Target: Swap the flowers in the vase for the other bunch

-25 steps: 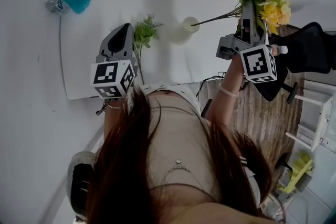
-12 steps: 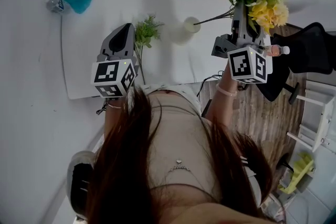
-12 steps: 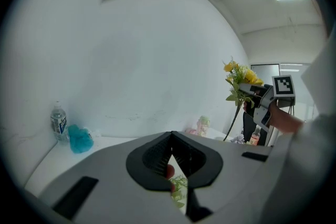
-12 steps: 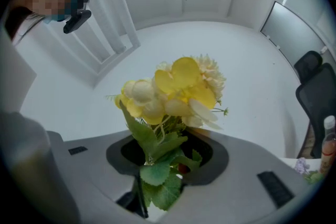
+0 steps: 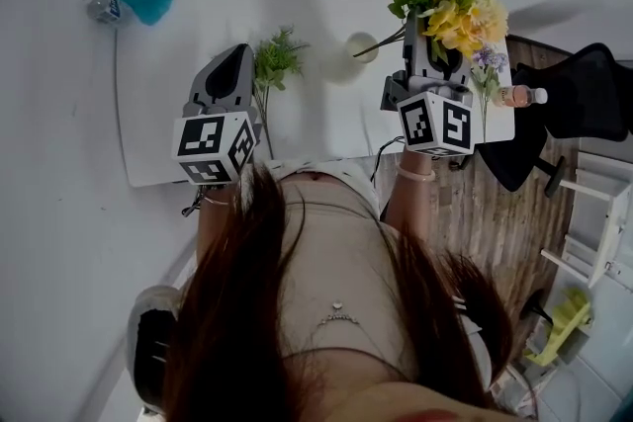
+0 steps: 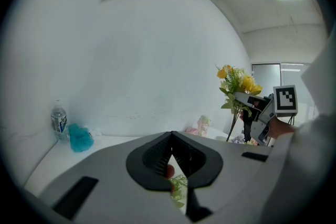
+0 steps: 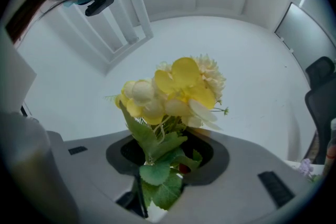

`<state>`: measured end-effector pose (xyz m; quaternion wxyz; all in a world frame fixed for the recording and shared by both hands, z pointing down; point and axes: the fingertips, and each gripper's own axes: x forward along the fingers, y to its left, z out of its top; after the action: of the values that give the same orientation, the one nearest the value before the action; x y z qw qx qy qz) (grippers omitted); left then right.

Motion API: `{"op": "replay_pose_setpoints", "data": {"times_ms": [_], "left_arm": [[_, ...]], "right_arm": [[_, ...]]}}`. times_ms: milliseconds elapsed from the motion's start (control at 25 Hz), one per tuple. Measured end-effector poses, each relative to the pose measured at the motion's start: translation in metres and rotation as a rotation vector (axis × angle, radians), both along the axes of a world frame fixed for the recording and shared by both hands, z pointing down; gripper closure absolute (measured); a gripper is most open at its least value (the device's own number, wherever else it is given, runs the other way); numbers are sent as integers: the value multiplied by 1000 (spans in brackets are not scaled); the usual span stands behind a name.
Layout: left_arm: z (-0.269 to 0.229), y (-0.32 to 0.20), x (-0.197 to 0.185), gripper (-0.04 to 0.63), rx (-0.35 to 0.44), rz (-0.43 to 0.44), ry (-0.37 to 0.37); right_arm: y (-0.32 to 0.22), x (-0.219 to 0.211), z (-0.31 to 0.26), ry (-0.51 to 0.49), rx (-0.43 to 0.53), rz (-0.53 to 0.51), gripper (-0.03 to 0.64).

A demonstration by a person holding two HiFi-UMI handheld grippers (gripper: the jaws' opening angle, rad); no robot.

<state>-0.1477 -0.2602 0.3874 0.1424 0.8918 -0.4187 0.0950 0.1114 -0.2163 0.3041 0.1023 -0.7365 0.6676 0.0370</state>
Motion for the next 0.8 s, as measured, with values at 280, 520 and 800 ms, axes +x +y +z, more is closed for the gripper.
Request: {"op": "replay_pose_setpoints", "data": {"times_ms": [280,520,800], "left_arm": [[5,2,1,592,-10,1,-8],[2,3,5,592,-6,9,3],[5,8,6,592,-10,23,-14]], "right_arm": [[-4,-19,31,58,-49,-18,431],[-8,-34,52,135,-99,-36,428],[-10,-55,70,211,-156,-90,416]]}}
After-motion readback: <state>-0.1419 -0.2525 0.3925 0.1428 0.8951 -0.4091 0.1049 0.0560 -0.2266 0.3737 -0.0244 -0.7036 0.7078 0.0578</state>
